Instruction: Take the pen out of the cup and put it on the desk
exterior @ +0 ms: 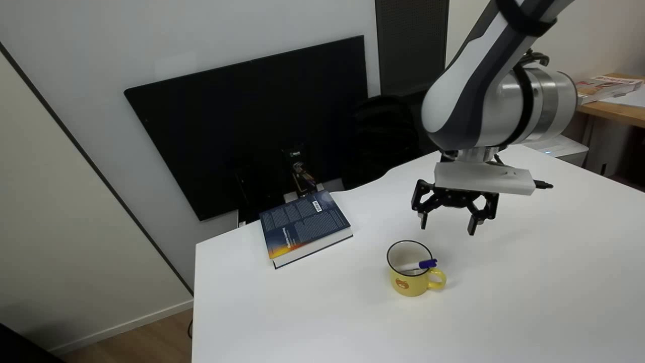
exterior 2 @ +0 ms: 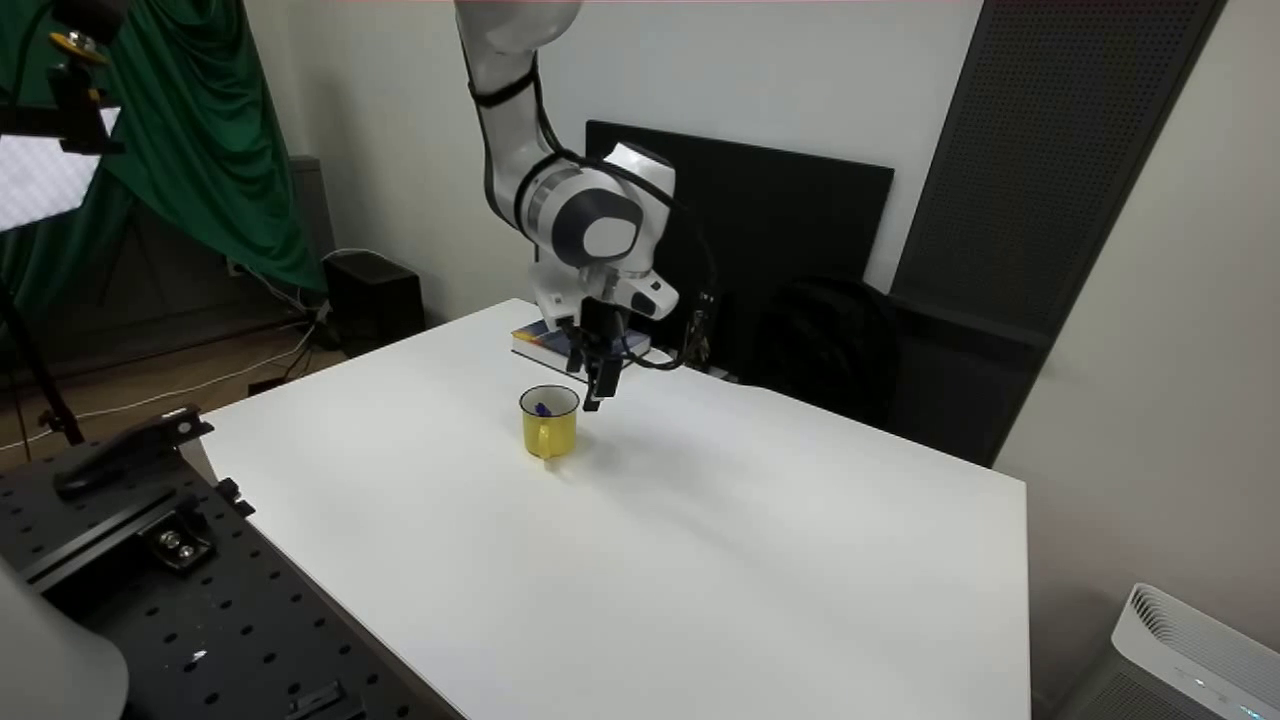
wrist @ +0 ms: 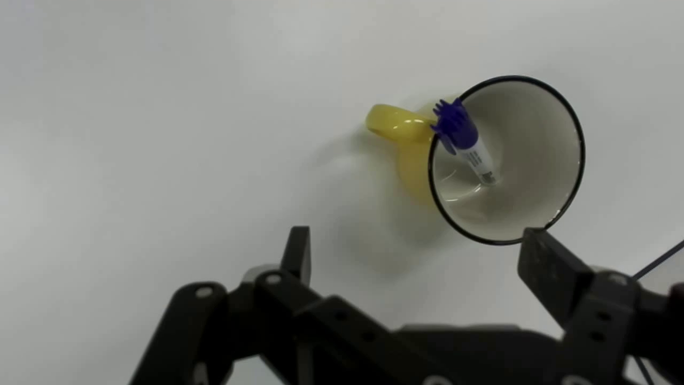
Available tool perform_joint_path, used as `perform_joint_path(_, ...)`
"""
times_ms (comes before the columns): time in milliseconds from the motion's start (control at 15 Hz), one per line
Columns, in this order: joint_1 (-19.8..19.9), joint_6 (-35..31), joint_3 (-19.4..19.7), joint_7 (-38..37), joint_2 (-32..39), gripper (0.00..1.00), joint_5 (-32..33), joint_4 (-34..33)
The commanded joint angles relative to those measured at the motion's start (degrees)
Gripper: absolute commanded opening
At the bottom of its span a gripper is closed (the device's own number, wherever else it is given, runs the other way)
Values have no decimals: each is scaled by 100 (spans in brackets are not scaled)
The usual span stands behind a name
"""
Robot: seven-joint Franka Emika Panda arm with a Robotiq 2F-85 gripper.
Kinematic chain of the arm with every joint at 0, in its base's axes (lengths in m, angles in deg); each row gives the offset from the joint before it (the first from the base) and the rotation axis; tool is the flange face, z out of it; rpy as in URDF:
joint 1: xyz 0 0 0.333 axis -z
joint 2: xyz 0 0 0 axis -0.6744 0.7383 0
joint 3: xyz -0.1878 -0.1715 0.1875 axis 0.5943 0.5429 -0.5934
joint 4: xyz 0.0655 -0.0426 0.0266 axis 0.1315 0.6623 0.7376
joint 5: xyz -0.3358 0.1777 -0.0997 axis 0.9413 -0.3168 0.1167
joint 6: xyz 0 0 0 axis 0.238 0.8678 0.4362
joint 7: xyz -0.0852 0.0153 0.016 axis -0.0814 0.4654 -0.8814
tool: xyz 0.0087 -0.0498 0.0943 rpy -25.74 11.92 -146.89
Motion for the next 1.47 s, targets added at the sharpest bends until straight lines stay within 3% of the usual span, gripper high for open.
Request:
perform_joint_path(0, -178, -610, 29, -321, 13, 100, -121, 310)
perform_joint_path(333, -720, -1968, 302, -820, 122, 100, -182, 790)
perform_joint_path(600, -1073, -2560, 434, -1000, 292, 100, -262, 906)
perform_joint_path(1200, -1591, -2995, 654, -1031, 616, 100, -368, 748)
perform_joint_path(1400, -1424, -3177, 429, -1017, 617, 100, -500, 691)
